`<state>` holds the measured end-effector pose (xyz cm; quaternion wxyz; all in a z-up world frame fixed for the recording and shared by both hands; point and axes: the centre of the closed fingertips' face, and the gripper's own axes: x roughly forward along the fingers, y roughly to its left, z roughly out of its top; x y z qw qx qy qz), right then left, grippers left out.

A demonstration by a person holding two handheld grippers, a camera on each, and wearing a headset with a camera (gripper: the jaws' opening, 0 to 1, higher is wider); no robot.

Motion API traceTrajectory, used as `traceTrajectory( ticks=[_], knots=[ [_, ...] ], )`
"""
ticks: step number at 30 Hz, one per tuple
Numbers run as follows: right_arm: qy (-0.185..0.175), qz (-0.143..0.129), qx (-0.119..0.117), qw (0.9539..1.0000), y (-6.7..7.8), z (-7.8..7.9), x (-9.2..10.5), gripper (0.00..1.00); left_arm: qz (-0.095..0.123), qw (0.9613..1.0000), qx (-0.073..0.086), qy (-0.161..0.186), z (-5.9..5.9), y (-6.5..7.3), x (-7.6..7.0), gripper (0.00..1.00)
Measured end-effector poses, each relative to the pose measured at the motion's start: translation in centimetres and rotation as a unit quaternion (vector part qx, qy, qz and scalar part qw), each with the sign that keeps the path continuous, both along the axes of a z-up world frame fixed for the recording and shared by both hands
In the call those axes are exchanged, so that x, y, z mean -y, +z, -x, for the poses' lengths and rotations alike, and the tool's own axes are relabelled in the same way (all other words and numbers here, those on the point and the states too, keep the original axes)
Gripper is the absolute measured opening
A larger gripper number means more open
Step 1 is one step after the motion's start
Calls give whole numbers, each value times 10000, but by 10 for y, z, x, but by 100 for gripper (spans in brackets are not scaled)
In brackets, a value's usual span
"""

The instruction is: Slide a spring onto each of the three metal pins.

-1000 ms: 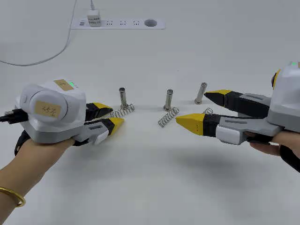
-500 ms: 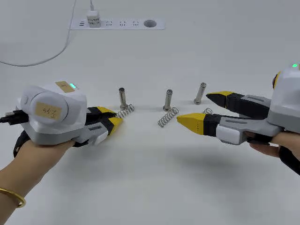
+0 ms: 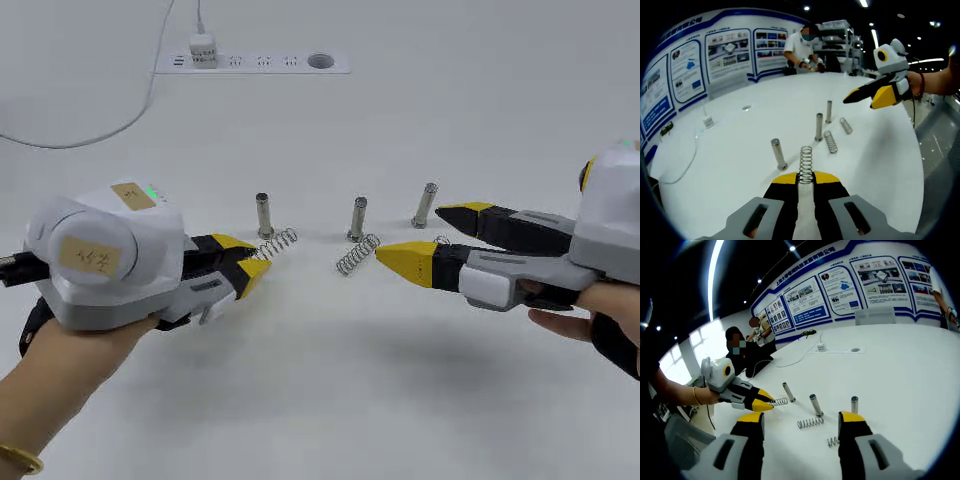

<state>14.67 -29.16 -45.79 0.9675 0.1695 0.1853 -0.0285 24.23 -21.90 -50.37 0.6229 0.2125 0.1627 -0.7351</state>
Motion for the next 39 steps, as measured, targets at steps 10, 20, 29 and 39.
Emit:
traceTrajectory(
  ticks=[10,20,29,39],
  knots=[
    [132,-382,397,9984,20,-14,-19,56,454,9989,-122,74,15,31,-10,10],
    [318,-866,674,9934,33,-27,-42,48,782,9964,-264,171,32,48,-20,10],
    [422,-1423,882,9850,41,-39,-58,38,1141,9924,-398,249,36,62,-25,10],
    [545,-2007,1113,9718,52,-47,-68,28,1519,9856,-667,316,41,81,-26,10]
  ],
)
